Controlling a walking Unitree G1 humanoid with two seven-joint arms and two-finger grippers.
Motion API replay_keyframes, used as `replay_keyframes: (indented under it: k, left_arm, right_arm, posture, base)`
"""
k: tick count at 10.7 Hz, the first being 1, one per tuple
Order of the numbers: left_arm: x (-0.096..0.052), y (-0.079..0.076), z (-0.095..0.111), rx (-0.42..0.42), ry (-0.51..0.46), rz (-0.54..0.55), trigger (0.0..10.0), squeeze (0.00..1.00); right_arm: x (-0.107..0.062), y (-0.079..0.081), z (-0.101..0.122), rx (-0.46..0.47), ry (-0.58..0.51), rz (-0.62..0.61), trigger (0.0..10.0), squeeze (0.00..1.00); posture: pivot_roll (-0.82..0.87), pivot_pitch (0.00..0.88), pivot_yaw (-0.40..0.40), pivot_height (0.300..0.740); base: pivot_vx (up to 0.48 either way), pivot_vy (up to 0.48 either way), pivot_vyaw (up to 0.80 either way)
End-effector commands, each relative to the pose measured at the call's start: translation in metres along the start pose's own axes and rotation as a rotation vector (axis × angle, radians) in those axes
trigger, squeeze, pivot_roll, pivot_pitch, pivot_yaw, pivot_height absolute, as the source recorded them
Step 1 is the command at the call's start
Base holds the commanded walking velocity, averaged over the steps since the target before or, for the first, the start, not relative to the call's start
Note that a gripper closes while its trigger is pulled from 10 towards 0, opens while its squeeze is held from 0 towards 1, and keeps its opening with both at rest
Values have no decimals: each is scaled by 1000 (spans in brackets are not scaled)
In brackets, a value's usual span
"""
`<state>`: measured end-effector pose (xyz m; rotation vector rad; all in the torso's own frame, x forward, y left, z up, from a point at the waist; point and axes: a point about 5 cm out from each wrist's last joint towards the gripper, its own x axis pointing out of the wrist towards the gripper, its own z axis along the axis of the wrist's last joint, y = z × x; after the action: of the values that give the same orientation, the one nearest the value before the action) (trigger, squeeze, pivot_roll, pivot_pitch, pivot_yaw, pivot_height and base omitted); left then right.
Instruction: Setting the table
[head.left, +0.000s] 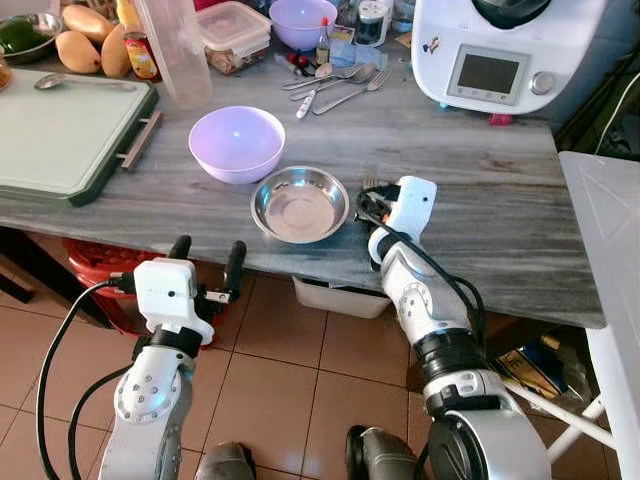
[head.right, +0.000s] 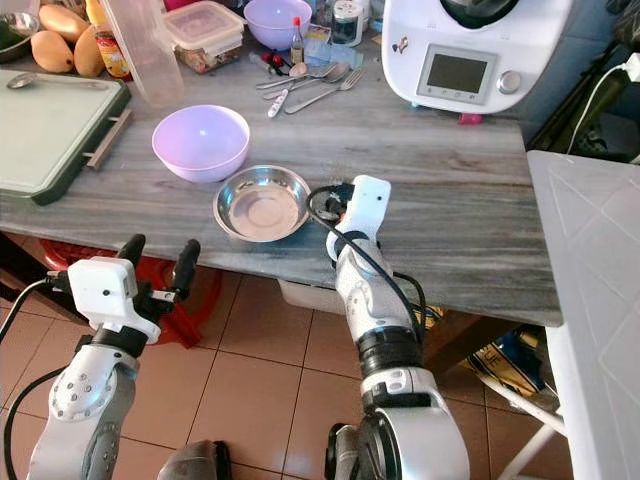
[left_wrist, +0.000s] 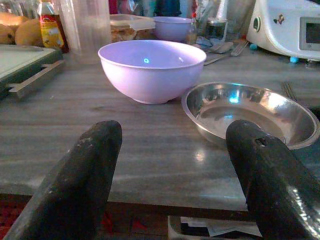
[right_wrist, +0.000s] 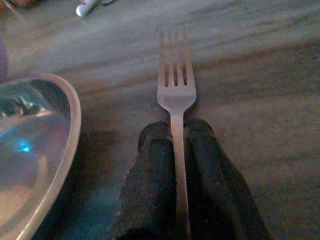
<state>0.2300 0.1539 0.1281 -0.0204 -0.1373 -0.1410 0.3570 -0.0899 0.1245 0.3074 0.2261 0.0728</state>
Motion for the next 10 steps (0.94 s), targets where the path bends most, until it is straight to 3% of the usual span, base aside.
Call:
replay_keyframes:
  k: [1,9,10]
  left_arm:
    - [0,-1,-2,3,14,-5,10000,0]
    - [3,-3,-3,0,11,-11,10000,0]
    - [4,-3,-3,0,10,-12,10000,0]
  right_arm:
    - [-5,-13,-25,-11,105,-61,10000,0]
    - [-5,-28,-32,-82,187,-172,10000,0]
    - [-6,-30,-32,-93,191,-185,10000,361]
  posture:
    - [45,194,-22,740]
    - [47,187,-23,740]
    - [46,186,-23,740]
  base:
    - [0,0,0]
    - [0,0,0]
    - [0,0,0]
